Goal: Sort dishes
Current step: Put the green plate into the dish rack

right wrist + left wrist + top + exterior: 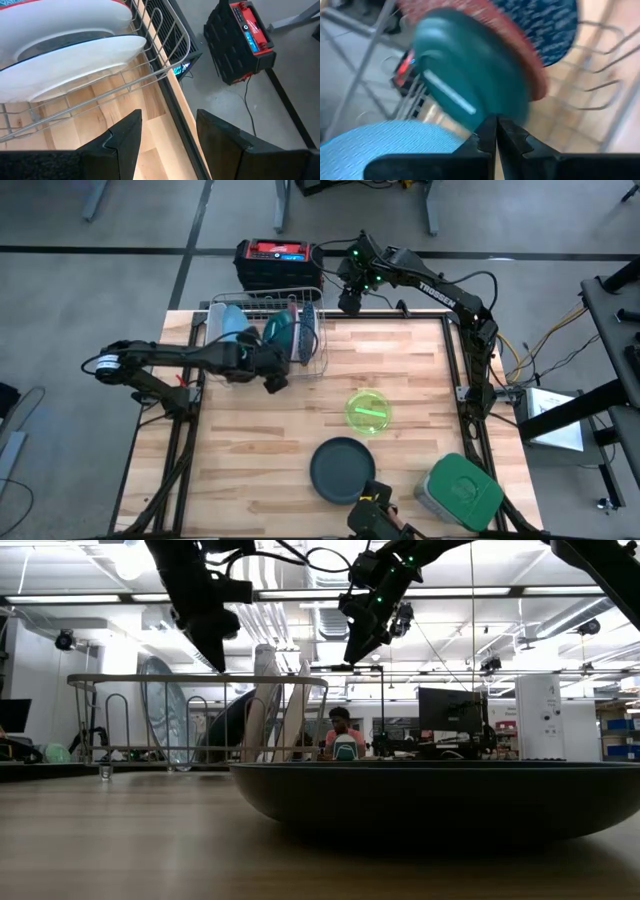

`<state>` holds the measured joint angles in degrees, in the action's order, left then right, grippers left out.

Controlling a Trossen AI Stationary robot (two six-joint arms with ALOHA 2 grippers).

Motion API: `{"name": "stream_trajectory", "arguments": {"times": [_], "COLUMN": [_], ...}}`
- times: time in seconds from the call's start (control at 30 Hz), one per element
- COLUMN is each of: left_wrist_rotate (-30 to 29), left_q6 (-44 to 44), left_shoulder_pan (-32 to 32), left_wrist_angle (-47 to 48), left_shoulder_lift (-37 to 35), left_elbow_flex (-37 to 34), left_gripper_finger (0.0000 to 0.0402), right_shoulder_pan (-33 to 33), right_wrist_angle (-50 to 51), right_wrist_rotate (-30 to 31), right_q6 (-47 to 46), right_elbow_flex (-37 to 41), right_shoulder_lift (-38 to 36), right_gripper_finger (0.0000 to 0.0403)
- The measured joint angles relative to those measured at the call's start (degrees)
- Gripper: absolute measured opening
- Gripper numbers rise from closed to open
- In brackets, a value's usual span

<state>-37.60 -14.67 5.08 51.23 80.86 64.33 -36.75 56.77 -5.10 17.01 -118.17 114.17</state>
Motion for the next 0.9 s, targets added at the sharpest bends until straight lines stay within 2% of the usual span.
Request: {"name": "stream_trajectory", "arguments": {"times": [0.17, 0.33, 0.47, 0.53, 0.63, 0.9], "left_wrist_rotate": [-0.8, -0.8, -2.2, 0.0, 2.6, 2.1], "left_q6": [-0.8, 5.0, 5.7, 4.6, 2.4, -5.4], "left_shoulder_pan": [-0.2, -0.6, 0.7, 1.3, 1.7, 3.6], "left_wrist_angle": [3.2, 3.6, -1.8, -3.1, -3.4, -3.4], "left_shoulder_lift": [0.0, -0.9, -1.1, -0.8, 0.0, 3.0], "left_elbow_flex": [1.6, 2.1, 1.4, 1.4, 1.3, 1.3], "left_gripper_finger": [0.0, 0.0, 0.0001, 0.0008, 0.0034, 0.0143], "right_shoulder_pan": [0.0, 0.0, 0.0, 0.0, 0.0, 0.0], "right_wrist_angle": [0.0, 0.0, 0.0, 0.0, 0.0, 0.0], "right_wrist_rotate": [0.0, 0.0, 0.0, 0.0, 0.0, 0.0], "right_q6": [0.0, 1.9, 2.0, 1.9, 1.9, 1.5], "right_elbow_flex": [0.0, 0.0, 0.0, 0.0, 0.0, 0.0], "right_shoulder_lift": [0.0, 0.0, 0.0, 0.0, 0.0, 0.0], "right_gripper_finger": [0.0179, 0.0179, 0.0179, 0.0179, 0.0179, 0.0179]}}
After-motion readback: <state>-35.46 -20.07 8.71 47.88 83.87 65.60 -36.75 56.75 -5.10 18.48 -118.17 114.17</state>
